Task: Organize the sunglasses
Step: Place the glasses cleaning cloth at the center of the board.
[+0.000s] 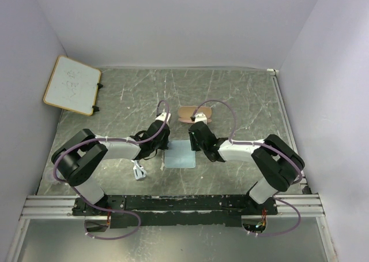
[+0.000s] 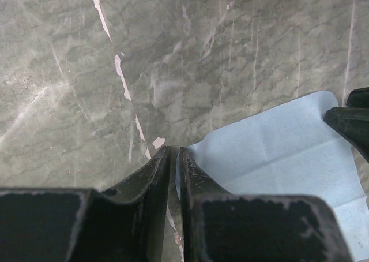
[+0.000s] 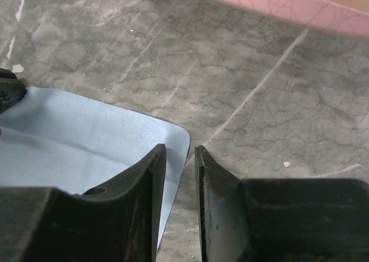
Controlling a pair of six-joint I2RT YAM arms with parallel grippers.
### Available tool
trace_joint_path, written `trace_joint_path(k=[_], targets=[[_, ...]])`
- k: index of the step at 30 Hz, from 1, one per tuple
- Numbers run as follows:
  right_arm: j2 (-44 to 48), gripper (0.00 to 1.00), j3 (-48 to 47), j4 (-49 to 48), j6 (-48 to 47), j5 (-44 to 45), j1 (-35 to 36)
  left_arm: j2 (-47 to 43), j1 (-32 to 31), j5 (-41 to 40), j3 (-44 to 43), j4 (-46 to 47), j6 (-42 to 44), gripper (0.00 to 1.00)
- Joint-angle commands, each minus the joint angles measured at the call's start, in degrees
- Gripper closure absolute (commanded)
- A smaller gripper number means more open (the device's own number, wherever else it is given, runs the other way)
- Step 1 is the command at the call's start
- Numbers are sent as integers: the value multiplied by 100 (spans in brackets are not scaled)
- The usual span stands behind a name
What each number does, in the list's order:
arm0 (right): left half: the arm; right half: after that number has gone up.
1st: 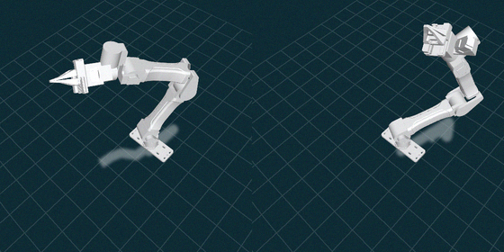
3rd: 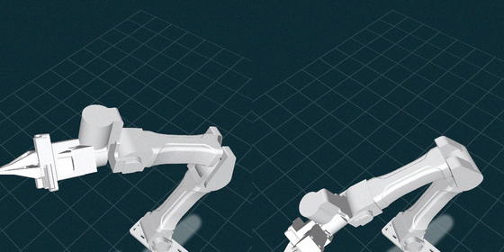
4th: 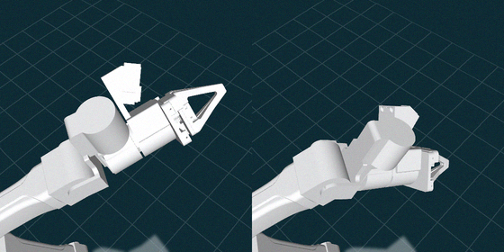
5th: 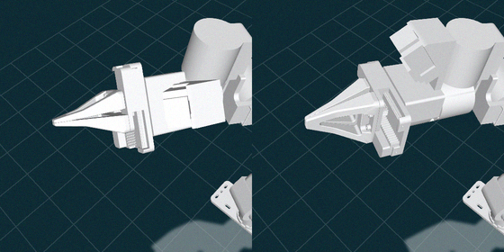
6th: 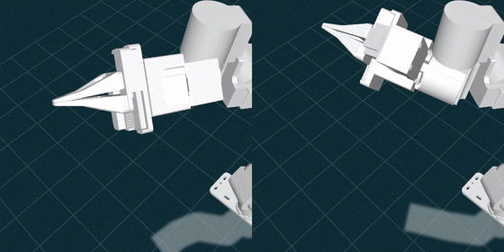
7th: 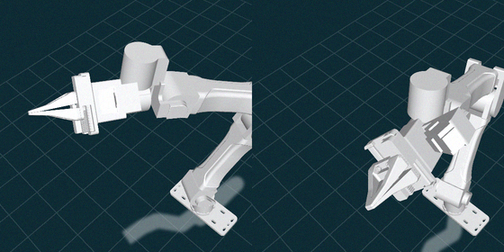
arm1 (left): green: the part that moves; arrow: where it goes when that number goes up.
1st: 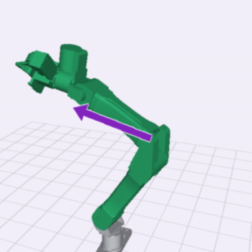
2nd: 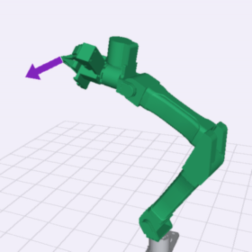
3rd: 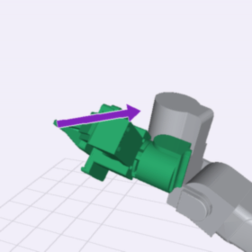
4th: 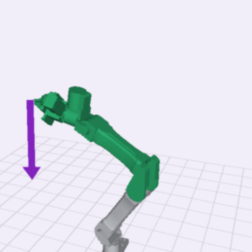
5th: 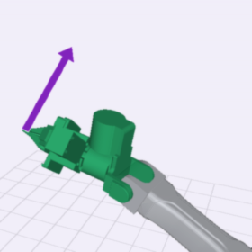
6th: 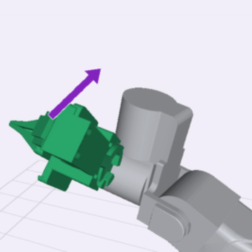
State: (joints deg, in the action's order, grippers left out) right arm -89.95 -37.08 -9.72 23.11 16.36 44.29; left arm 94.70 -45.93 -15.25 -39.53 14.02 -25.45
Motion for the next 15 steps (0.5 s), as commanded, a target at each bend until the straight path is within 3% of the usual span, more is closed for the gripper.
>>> trace_joint_path(k=[1,15], targets=[[-118,73,-119,-118,-7,-5,-75,43,23,-11,-116,-205,49,77],[-348,72,-277,-157,2,-104,-160,54,24,44,-100,-145,40,78]])
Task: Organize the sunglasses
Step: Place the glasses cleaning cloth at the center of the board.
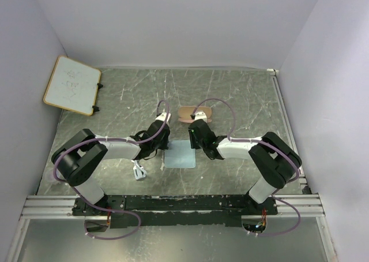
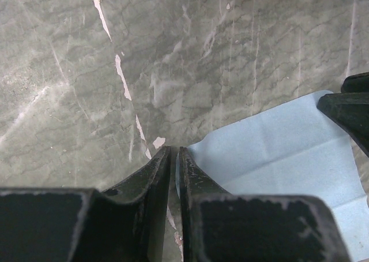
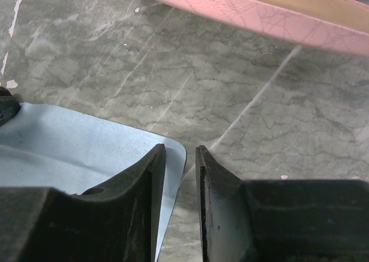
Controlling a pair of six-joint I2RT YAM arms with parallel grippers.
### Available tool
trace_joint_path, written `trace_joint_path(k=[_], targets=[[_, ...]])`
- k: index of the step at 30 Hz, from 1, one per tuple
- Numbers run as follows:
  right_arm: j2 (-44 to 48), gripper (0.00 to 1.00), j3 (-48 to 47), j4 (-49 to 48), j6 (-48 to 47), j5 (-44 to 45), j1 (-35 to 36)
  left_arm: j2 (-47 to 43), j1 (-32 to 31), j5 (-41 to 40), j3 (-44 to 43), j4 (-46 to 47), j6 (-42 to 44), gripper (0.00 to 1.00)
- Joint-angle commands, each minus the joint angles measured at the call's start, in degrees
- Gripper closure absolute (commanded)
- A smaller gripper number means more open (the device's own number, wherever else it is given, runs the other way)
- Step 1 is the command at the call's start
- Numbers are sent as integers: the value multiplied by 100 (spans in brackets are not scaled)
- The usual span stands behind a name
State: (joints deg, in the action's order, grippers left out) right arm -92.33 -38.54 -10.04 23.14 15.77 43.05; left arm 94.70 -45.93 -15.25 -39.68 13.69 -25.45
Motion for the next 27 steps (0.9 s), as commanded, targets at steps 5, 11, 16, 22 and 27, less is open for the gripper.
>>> trace_joint_path(k=[5,11,16,22,27], targets=[[-184,74,-138,-139,9,-166,-37,60,25,54,-75,-100,33,77],[-150,78,-102,-134,36,-206,-42,81,23,60,-66,-80,23,78],[-165,78,-85,-108,50,-187,-34,119,27,74,-73,-70,16,78],[-191,80,-91,-103,75,-221,-41,103,24,74,-59,-69,5,78],[-204,84,-79,-121,69,-249,-38,56,28,95,-53,-91,14,76]])
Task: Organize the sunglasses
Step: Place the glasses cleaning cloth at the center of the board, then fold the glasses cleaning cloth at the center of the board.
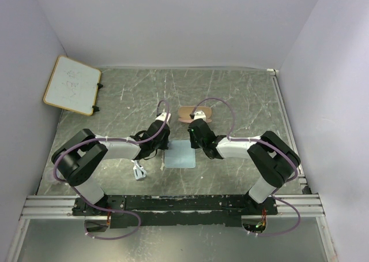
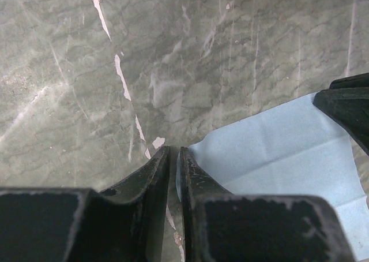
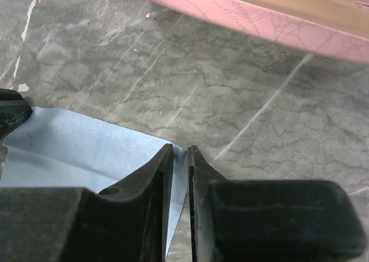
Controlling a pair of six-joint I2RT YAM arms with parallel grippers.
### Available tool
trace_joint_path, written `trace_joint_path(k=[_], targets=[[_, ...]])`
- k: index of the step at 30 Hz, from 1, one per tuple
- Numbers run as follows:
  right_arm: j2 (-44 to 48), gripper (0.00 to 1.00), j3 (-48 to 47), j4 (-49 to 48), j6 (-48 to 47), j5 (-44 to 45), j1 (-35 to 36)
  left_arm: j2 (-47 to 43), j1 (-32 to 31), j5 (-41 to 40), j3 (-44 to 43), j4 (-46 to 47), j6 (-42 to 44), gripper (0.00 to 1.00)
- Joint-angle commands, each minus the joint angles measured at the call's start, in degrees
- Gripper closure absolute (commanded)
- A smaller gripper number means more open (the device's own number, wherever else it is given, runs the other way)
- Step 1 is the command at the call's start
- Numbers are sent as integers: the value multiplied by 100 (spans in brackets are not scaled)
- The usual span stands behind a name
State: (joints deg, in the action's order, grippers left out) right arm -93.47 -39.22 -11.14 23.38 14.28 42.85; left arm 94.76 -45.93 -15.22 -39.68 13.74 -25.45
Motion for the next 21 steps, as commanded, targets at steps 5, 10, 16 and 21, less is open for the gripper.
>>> trace_joint_path(k=[5,10,16,21], targets=[[-67,92,-1,-11,44,-104,-22,21,23,131,-62,-98,18,73],[-81,92,-12,-20,40,-112,-22,-21,23,207,-75,-101,22,70],[-103,92,0,-29,42,-113,-22,30,25,315,-80,-85,12,66],[-103,92,5,-41,43,-136,-22,4,25,176,-92,-137,-52,66]])
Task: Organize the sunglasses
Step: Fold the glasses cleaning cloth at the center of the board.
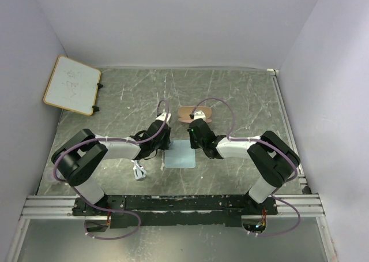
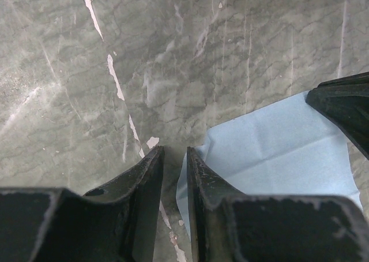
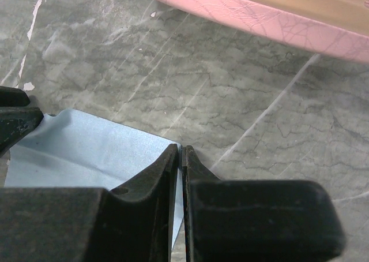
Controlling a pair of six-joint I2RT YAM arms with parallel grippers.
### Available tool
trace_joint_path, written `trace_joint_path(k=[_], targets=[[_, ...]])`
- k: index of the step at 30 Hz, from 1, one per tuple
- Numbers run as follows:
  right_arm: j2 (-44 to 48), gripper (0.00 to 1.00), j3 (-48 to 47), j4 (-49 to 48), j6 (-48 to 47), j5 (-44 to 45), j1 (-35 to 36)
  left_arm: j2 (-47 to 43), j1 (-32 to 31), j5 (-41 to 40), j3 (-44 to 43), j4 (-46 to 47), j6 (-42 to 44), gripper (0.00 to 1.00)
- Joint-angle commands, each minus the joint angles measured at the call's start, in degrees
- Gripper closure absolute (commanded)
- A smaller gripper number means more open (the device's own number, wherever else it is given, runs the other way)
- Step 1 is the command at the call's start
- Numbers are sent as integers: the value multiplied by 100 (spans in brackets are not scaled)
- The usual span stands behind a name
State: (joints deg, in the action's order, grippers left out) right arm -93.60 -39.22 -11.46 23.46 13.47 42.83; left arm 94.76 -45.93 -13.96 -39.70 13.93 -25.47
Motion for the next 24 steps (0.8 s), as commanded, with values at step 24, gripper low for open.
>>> trace_joint_path(k=[24], targets=[[-101,93,18,-49,45,-108,-16,-323,258,191,-49,-96,-216,66]])
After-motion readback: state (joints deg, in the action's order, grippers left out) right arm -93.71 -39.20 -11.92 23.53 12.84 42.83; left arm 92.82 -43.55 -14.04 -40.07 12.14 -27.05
